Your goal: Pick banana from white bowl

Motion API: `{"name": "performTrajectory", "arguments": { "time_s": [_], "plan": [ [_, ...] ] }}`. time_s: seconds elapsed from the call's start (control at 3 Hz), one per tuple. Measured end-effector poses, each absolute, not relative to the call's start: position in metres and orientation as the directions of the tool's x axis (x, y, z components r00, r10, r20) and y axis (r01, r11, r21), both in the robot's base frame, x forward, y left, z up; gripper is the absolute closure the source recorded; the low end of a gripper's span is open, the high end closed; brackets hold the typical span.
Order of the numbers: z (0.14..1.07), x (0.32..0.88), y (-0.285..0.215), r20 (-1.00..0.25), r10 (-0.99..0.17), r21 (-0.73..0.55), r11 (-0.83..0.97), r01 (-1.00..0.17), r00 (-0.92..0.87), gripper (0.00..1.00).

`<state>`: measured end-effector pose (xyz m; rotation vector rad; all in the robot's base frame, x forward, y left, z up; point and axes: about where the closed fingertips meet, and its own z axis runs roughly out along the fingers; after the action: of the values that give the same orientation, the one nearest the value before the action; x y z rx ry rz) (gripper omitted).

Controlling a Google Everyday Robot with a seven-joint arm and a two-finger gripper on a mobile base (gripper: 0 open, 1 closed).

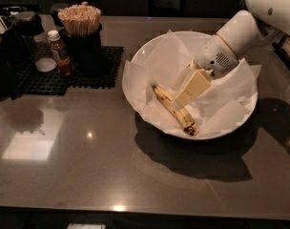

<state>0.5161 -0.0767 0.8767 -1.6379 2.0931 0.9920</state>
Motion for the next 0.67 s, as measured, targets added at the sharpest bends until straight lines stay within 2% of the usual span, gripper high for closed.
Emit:
{"name": "performTrajectory", "arguments": {
  "time_s": [0.33,0.67],
  "plan": [
    [0.8767,0.5161,-0.0767,-0.616,-0.728,0.331,0.110,-0.937,-0.303,0.13],
    [0.8747,0.5188,-0.0740,-0.560,-0.759,0.301,0.185,-0.936,-0.330,0.15]
  ]
}}
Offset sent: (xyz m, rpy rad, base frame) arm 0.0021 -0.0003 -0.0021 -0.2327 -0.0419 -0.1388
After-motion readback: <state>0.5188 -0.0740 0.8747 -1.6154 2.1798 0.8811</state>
